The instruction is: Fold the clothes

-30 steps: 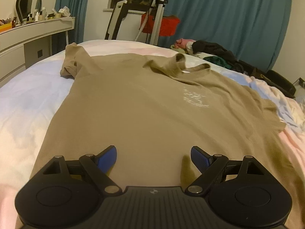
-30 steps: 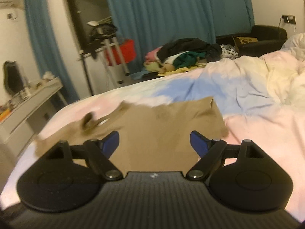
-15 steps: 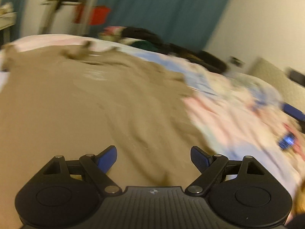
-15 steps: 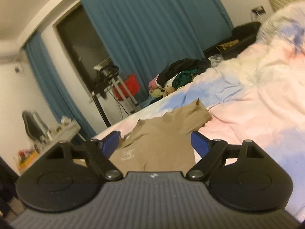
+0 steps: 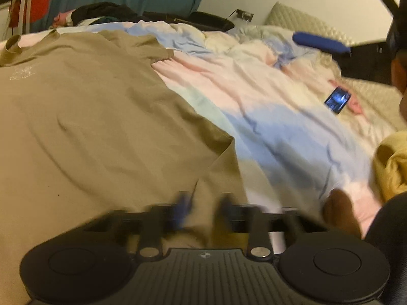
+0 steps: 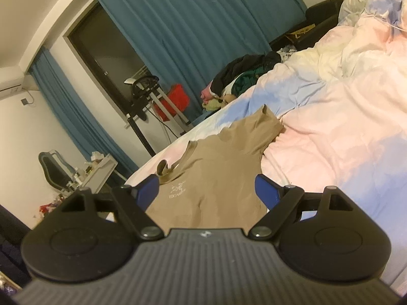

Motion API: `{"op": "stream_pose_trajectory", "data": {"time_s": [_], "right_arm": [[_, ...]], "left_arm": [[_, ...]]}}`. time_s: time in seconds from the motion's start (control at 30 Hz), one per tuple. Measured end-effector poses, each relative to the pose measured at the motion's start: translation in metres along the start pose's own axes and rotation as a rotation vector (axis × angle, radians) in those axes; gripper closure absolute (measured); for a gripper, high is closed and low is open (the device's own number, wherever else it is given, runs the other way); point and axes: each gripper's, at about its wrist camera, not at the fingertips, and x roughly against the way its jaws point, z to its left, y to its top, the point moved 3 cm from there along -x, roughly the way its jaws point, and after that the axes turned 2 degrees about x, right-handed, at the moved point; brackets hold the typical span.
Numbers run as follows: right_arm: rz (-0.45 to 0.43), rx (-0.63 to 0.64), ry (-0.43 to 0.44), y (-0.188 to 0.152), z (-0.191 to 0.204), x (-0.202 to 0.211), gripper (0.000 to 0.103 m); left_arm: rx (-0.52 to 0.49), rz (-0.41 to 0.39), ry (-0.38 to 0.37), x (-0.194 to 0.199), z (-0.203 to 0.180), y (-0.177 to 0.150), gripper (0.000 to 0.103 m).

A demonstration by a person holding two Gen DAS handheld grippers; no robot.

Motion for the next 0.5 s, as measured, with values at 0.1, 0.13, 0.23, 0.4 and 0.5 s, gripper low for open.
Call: {"op": "stream_pose_trajectory", "data": {"time_s": [0.1, 0.13, 0.23, 0.4, 0.5], "right_arm": [[-0.013, 0.002, 0.009, 0.001, 0.001, 0.003, 0.018], [-0.023, 0.009, 0.015, 0.002, 0.002, 0.005, 0.018], [-0.063, 0.070, 0.022, 0.005, 0.011, 0.011, 0.018], [-0.081, 0.143, 0.054, 0.005, 0.023, 0.015, 0.018], [-0.077, 0.175, 0.049, 0.003, 0.028, 0.016, 0.018]], "left_arm": [[-0.022, -0.057, -0.062, 0.015, -0.012, 0.002, 0.100], [-0.025, -0.063, -0.089, 0.015, -0.019, 0.003, 0.100], [-0.030, -0.061, -0.175, 0.011, -0.044, 0.007, 0.100], [-0.020, 0.005, -0.186, -0.015, -0.055, -0.003, 0.099], [0.013, 0.035, -0.157, -0.014, -0.047, -0.007, 0.089]]}}
